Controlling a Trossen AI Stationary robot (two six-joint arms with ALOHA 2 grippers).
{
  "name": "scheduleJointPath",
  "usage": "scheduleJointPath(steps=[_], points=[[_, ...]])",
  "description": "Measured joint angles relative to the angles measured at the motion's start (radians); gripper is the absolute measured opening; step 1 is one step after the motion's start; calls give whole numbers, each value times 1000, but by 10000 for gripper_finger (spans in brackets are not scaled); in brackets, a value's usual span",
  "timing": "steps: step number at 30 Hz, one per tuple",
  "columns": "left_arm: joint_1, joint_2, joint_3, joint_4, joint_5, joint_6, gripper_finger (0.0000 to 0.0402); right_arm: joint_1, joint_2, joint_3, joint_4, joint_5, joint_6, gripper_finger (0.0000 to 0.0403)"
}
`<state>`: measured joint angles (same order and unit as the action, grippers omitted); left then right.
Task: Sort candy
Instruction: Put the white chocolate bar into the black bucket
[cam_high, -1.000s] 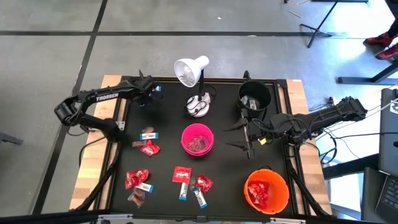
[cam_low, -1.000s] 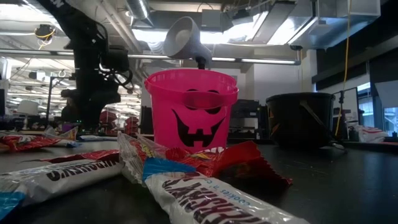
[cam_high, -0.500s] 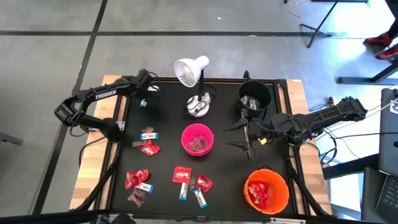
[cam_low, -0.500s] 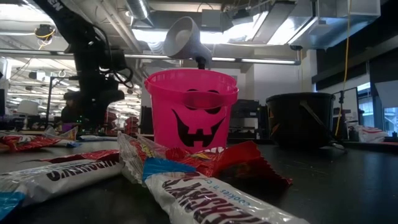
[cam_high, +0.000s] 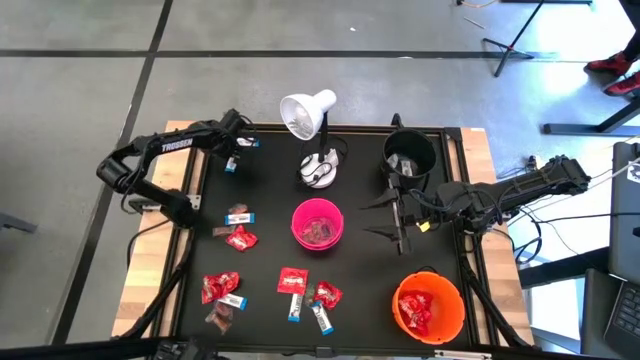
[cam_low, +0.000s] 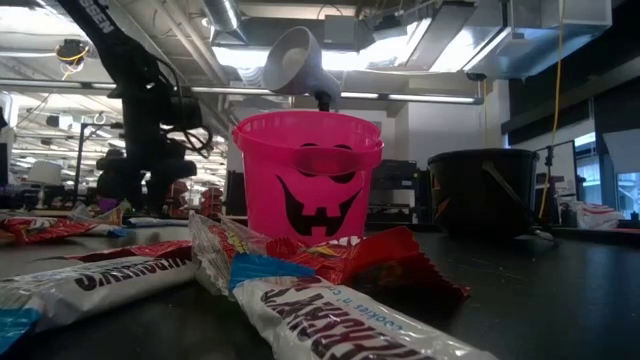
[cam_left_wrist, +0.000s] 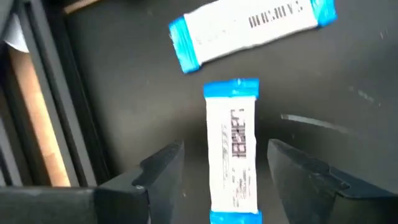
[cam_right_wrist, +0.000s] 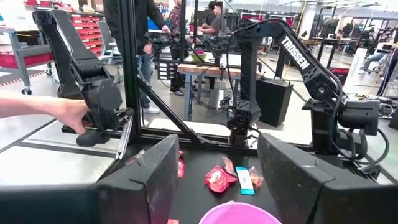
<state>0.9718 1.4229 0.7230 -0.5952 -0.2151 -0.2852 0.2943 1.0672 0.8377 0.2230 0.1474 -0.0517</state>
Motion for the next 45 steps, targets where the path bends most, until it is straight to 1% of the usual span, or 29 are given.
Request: scheduleJointPath(steps=[4, 10, 16, 22, 25, 30, 33, 42, 45], points=[[-14, 34, 9, -3, -7, -32, 224, 0, 0, 0, 1, 1, 0, 216], [-46, 75, 10, -4, -48, -63, 213, 0, 0, 0, 1, 1, 0, 216], [-59, 80, 10, -22, 38, -106, 199, 0, 0, 0, 0, 2, 1, 216], [-63, 80, 10, -88, 125, -106, 156, 0, 0, 0, -1, 2, 2, 216], [-65, 80, 10, -119, 131, -106, 127, 0, 0, 0, -4, 2, 7, 216], [-93, 77, 12, -125, 122, -99, 70, 0, 0, 0, -10, 2, 19, 216], [-111, 73, 15, -122, 122, -98, 46, 1, 0, 0, -10, 2, 19, 216], [-161, 50, 28, -137, 128, -81, 36, 1, 0, 0, -8, 2, 20, 216], [-188, 22, 55, -153, 132, -80, 17, 1, 0, 0, -8, 2, 20, 216]])
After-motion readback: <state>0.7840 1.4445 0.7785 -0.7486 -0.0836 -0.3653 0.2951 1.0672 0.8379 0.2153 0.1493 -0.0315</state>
